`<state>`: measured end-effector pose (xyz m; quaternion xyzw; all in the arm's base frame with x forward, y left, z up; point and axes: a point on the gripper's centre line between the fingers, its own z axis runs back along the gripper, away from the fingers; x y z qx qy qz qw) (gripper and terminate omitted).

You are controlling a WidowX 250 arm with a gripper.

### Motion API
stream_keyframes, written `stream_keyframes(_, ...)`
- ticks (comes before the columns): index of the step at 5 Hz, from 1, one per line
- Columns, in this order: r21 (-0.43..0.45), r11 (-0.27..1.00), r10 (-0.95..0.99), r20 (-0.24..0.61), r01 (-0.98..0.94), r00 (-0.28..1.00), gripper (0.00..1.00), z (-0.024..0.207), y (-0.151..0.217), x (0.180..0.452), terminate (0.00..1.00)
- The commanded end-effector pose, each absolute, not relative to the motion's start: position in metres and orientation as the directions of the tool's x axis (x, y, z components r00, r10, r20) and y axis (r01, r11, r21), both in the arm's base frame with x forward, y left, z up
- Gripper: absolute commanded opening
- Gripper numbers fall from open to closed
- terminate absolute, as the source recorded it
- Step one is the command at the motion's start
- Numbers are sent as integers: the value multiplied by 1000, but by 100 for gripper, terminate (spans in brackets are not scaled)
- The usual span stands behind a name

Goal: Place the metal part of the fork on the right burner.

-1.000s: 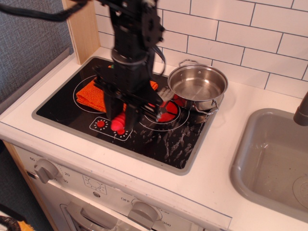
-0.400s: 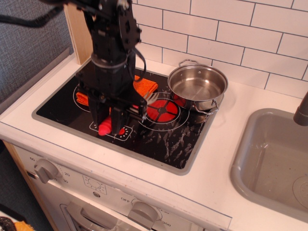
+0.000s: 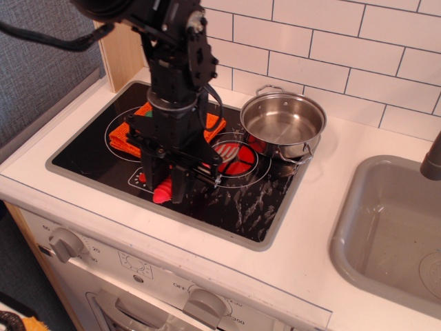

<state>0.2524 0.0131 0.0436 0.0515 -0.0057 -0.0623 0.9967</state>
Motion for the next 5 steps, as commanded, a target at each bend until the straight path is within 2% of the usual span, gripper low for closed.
stream_keyframes(1,95,984,-151,24,149,988,100,51,17,253,0)
stream_keyframes(2,78,985,-157,19,155,987,100,50,17,254,0)
stream_keyframes(4,47,991,-131,139,126,982,100,82,34,257,0)
stream_keyframes(5,17,994,-113,131,111,985,100,81,42,260,0)
